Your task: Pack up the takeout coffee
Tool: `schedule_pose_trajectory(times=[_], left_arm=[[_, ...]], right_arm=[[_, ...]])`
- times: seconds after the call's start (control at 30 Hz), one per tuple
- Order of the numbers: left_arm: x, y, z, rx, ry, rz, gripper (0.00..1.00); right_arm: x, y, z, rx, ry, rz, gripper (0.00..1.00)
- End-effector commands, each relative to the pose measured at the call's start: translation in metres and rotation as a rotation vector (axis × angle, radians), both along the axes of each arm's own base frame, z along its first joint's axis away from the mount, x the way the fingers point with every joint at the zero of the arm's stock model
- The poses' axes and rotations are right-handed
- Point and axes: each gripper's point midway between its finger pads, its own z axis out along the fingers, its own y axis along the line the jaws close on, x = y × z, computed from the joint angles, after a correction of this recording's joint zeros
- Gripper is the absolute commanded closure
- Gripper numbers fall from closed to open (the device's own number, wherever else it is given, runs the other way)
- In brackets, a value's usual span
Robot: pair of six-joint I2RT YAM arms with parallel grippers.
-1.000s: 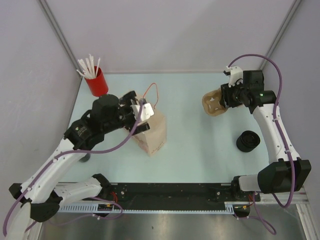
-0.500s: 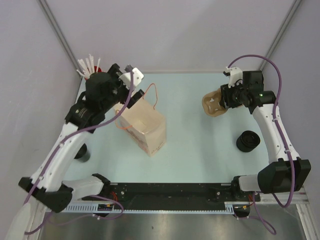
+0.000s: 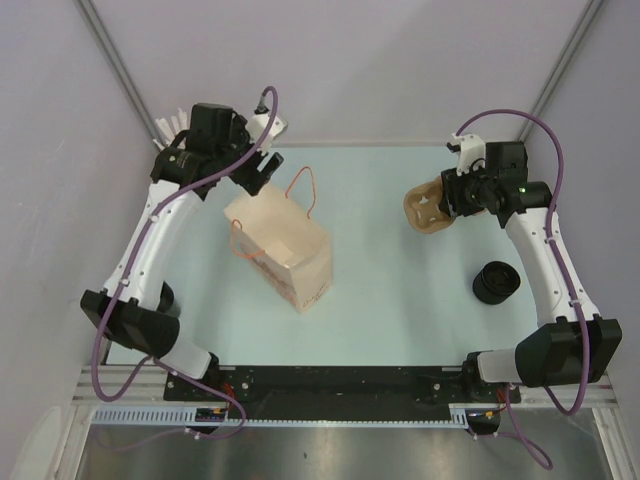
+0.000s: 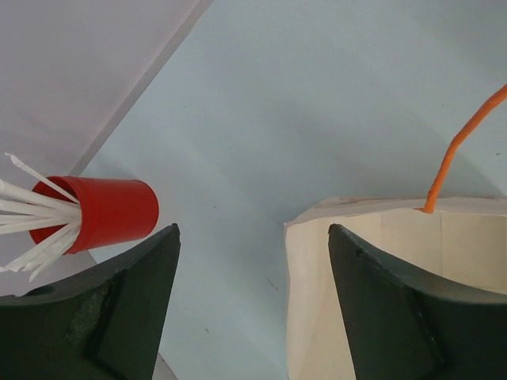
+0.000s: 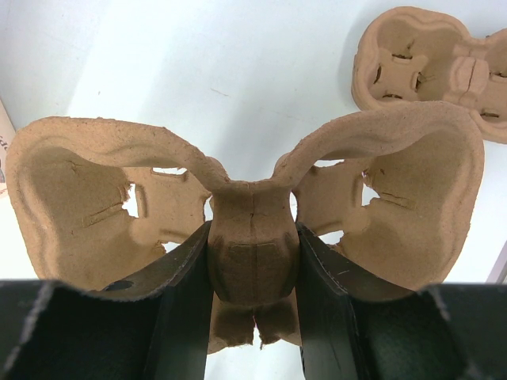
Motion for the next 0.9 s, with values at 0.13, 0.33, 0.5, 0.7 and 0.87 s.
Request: schedule_pose_trajectory(times=[0.13, 0.33, 0.5, 0.7, 0.87], left_arm=[[-0.023, 0.001, -0.017, 0.014, 0.183, -0.065, 0.25], [-0.018, 0.015, -0.036, 0.083, 0.215, -0.016, 0.27], [-0.008, 0.024, -0.037, 0.116, 0.183, 0.034, 0.32], [-0.003, 0.024, -0.046, 0.133, 0.2, 0.032, 0.5], [-0.006, 0.021, -0.054, 0.134, 0.238, 0.004, 0.63]], right_arm=[[0.002, 0.002, 0.009, 0.013, -0.042, 0.005, 0.63], [0.002, 0.002, 0.009, 0.017, -0.041, 0.007, 0.63], [0.002, 0.002, 0.009, 0.017, -0.041, 0.007, 0.63], [0.001, 0.003, 0.01, 0.018, -0.044, 0.008, 0.63], [0.001, 0.003, 0.009, 0.018, -0.043, 0.008, 0.63]])
